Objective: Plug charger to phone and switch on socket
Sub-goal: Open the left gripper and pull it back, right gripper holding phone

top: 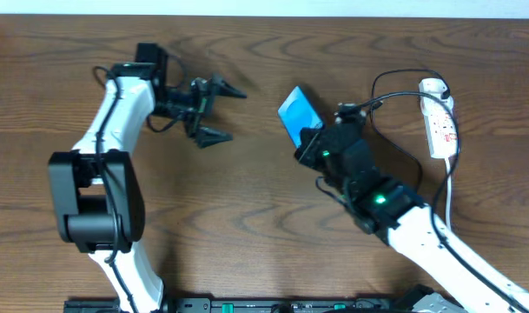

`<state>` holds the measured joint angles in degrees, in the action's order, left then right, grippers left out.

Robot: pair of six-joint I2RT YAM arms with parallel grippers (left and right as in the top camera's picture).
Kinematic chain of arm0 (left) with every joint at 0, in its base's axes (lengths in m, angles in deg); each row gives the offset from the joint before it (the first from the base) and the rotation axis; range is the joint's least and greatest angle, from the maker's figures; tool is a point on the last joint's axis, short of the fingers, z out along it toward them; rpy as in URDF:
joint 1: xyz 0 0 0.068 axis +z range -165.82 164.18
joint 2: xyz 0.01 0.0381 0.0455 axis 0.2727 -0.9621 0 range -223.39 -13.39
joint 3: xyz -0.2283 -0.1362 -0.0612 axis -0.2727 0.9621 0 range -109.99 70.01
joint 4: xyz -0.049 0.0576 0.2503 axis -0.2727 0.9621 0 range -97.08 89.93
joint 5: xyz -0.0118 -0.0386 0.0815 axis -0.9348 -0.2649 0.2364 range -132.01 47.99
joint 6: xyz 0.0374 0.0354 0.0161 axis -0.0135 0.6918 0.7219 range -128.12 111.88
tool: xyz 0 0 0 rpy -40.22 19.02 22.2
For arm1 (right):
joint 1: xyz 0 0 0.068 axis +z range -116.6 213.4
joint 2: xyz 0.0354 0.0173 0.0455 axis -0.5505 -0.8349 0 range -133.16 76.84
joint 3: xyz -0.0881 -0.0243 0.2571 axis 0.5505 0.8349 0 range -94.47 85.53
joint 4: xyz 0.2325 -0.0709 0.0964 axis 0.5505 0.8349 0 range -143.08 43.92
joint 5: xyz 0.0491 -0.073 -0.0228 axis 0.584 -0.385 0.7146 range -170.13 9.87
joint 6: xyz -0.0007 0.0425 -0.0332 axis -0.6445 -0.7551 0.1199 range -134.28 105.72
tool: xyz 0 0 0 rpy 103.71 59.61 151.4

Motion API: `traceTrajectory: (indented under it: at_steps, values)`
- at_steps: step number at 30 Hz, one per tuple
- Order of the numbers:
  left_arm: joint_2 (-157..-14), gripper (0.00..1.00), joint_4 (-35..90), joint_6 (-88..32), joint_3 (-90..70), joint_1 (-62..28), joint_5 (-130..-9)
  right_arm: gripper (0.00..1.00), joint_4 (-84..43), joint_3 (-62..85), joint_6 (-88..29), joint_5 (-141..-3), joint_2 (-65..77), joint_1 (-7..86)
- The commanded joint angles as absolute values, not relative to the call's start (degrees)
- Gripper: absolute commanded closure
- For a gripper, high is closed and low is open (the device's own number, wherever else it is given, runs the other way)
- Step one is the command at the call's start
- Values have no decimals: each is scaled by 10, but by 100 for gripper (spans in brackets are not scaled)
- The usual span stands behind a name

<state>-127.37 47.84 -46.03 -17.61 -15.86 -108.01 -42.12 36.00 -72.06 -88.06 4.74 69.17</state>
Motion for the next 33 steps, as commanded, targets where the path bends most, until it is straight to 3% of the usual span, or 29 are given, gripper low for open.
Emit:
traceTrajectory:
  at_steps: [1,6,12,21,29,33]
  values:
    - [-1210,2,582,-370,-187,-120,-908,99,-422,351,-726,-777,69,635]
    - [-1128,2,676,-280,-187,-104,-759,99,-421,354,-726,-712,69,587]
    - [-991,2,708,-276,-165,-113,-575,99,-431,356,-727,-689,68,567]
    - [-724,2,658,-317,-30,-117,-538,99,-531,360,-713,-612,45,567]
    - [-501,2,586,-460,142,-117,-524,99,-684,366,-750,-429,-71,542]
    - [-457,2,544,-548,205,-117,-524,99,-774,366,-797,-335,-155,522]
